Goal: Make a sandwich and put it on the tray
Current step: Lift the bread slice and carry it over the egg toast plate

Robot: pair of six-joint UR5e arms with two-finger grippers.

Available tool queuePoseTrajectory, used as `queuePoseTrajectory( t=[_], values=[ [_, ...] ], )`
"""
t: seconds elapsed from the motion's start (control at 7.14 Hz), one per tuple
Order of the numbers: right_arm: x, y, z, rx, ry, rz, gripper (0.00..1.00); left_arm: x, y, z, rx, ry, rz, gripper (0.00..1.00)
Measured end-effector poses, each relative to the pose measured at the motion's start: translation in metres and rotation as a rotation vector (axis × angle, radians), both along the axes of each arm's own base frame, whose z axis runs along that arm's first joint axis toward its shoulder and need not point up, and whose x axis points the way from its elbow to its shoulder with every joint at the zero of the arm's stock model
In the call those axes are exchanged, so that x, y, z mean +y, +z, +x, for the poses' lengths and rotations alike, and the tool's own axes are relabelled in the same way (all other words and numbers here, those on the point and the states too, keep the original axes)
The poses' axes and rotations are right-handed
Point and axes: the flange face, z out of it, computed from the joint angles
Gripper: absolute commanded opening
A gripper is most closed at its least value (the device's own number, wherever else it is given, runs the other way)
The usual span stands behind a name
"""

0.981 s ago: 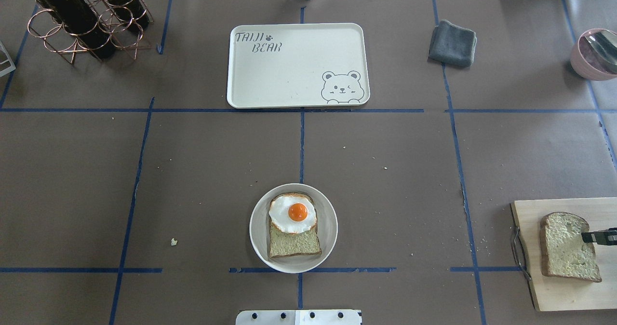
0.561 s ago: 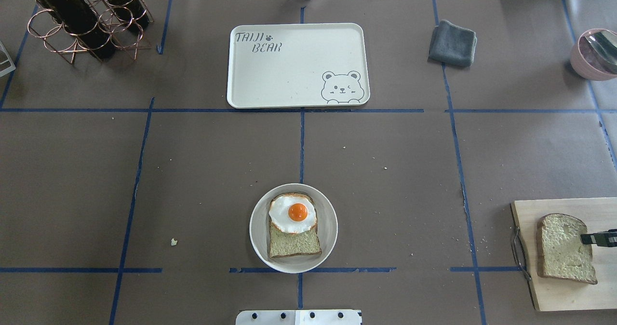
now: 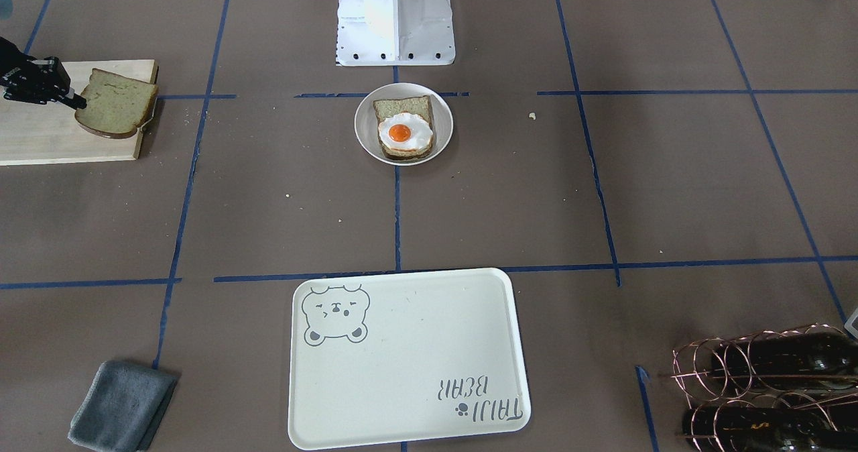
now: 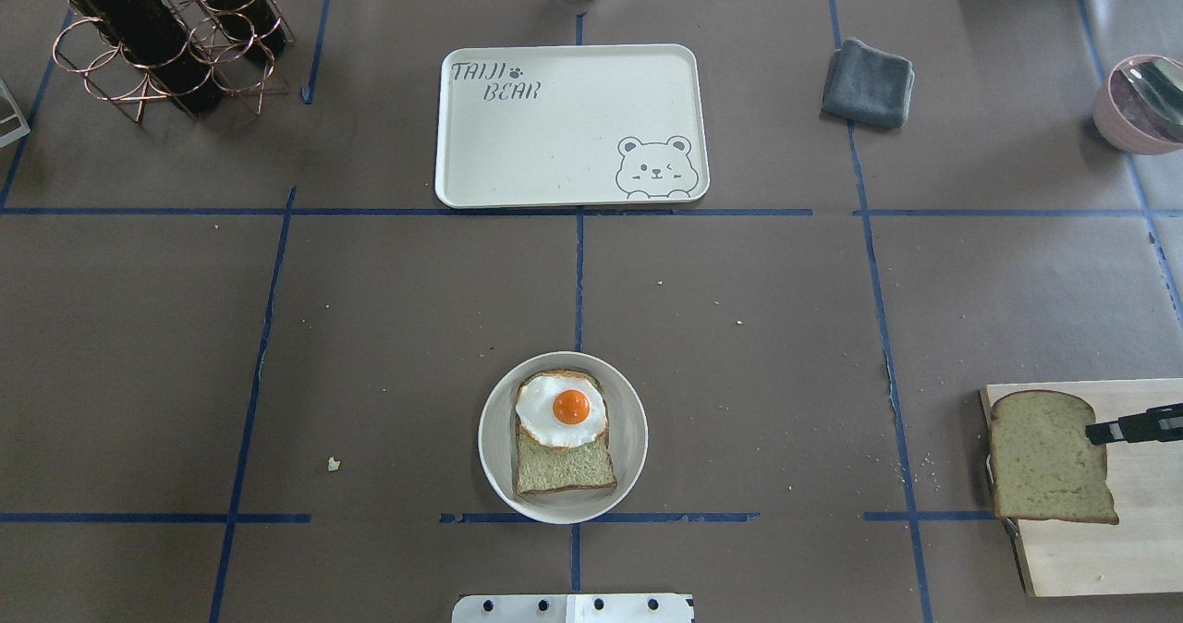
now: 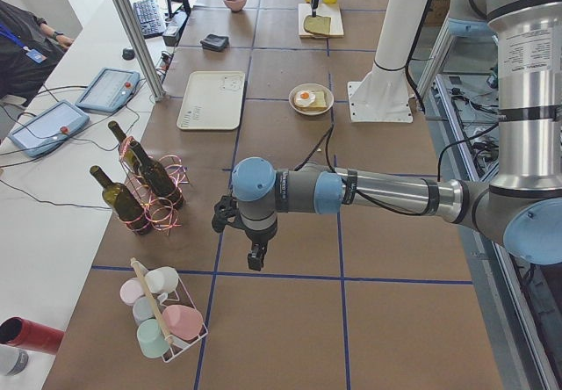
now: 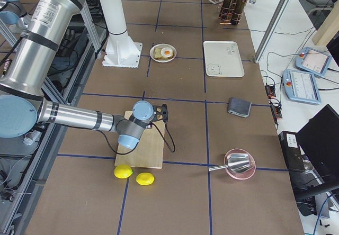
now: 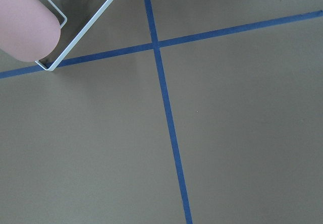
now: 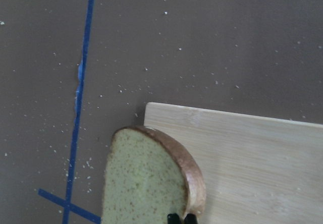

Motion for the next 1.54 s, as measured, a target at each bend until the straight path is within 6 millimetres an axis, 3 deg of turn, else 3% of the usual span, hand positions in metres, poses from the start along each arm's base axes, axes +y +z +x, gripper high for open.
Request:
queuePoseTrajectory(
  t=[0.42,0.56,0.84,1.12,1.4,1.54],
  values=[
    [-0.054,-0.061,-0.039,-0.115,-0.055,0.072,0.0,0.0,0.0,0.0,0.0,0.001,0.002,1.0],
    [-0.077,-0.091,-0.057,-0.152,-0.066,0.082,0.0,0.0,-0.001,0.0,0.0,0.001,0.003,1.0],
    [-0.121,-0.173,-0.108,-0.225,-0.086,0.041,0.0,-0.001,-0.002,0.0,0.0,0.0,0.006,1.0],
    [-0.12,-0.23,-0.181,-0.268,-0.085,0.016,0.0,-0.001,-0.004,0.0,0.0,0.001,0.011,1.0],
    [-0.1,-0.289,-0.269,-0.297,-0.053,0.003,0.0,-0.001,-0.005,0.0,0.0,0.001,0.013,1.0],
    [-0.088,-0.315,-0.304,-0.298,-0.042,-0.001,0.0,-0.001,-0.005,0.0,0.0,0.001,0.013,1.0]
  ],
)
